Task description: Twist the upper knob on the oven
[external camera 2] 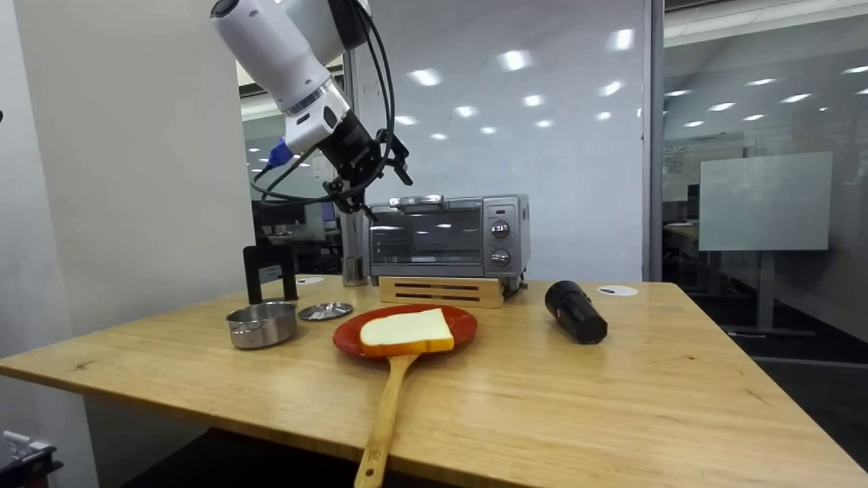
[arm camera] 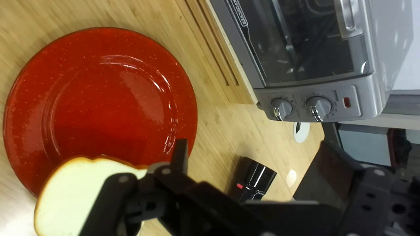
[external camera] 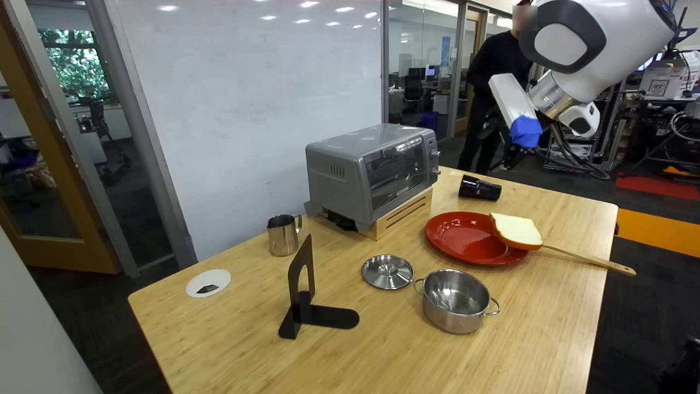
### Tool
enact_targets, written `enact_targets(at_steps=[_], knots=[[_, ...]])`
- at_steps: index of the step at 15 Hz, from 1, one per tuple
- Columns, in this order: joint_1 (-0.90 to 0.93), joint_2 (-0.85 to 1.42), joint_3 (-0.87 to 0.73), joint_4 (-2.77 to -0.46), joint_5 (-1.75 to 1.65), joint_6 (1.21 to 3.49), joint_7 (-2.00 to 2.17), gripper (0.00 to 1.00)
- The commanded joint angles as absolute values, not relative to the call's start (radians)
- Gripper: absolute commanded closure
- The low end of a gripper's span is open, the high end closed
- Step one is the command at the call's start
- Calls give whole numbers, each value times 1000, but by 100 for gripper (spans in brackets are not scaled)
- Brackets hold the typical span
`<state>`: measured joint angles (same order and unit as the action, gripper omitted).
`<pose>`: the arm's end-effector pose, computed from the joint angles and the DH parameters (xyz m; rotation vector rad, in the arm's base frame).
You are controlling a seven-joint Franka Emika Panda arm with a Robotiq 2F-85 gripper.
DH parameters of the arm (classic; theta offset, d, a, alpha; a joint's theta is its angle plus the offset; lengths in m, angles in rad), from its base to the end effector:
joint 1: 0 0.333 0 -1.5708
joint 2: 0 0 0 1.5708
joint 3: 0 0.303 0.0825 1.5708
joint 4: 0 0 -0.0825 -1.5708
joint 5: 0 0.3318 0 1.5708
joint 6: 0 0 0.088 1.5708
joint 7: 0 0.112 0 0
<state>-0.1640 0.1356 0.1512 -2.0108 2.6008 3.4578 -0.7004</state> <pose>0.4560 -0.0685 0.3819 -1.3680 2.1430 -0.7007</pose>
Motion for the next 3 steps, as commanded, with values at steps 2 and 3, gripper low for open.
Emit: enact_targets(at_steps=[2,3], knots=[[-164,136,151,-2011,2601,3458,-700,0],[-164,136,151,-2011,2601,3458,-700,0]])
